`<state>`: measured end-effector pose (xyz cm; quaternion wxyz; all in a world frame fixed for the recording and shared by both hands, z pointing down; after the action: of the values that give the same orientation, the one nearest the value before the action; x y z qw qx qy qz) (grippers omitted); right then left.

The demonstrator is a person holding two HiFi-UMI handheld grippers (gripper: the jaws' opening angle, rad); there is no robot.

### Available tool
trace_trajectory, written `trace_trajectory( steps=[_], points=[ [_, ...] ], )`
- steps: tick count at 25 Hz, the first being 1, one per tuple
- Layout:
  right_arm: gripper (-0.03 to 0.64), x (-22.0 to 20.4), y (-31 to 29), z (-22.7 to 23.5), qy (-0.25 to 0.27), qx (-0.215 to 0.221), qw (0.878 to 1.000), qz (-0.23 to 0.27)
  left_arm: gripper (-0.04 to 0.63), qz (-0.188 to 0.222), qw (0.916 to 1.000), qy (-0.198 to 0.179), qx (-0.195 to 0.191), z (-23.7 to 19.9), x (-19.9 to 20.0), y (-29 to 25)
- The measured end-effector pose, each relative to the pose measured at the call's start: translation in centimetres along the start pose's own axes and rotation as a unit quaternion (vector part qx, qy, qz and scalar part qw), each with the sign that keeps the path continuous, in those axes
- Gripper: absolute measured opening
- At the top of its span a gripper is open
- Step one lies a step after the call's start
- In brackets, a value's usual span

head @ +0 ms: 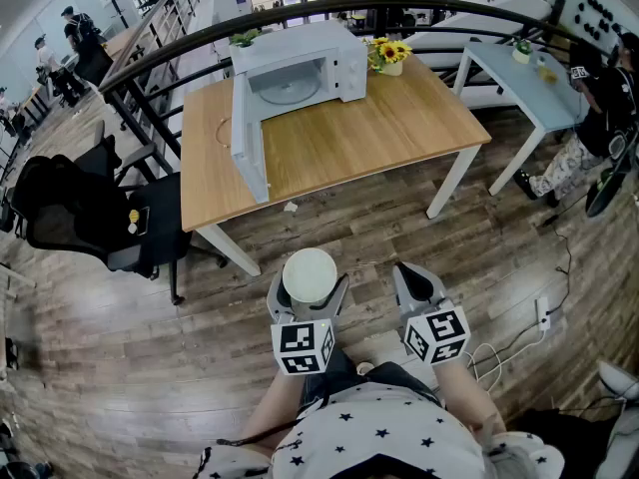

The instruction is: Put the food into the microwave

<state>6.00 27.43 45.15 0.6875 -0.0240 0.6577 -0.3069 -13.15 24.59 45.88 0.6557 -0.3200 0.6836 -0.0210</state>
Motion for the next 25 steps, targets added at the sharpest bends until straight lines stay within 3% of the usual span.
trace_trajectory(
  steps=[9, 19, 25],
  points=[
    [0.006, -1.7, 5.8, -0.9, 0.012, 0.016, 1.000, 0.021, 0.488, 0.014, 0.9998, -0.007, 0.013, 3.6, -1.4, 5.1],
    [0.006, -1.6, 7.0, -1.5, 0.032, 0.035, 0.998, 0.032, 0.489, 0.031, 0.9993, -0.007, 0.017, 4.8, -1.2, 6.5],
    [0.006, -1.5, 7.5, -1.6, 0.014, 0.045, 0.998, 0.041, 0.488, 0.039, 0.9991, -0.009, 0.016, 5.6, -0.9, 7.1]
  ],
)
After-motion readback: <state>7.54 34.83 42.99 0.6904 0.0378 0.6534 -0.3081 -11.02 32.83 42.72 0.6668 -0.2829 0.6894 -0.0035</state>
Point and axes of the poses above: the fingertips, and each gripper's own axes: y backward along the fingers, z to its right, x out of its top, the point moved 5 cm from there along y, backward along the fingers, and after that the axes turned 12 degrees about -z, right-handed, at the moved point
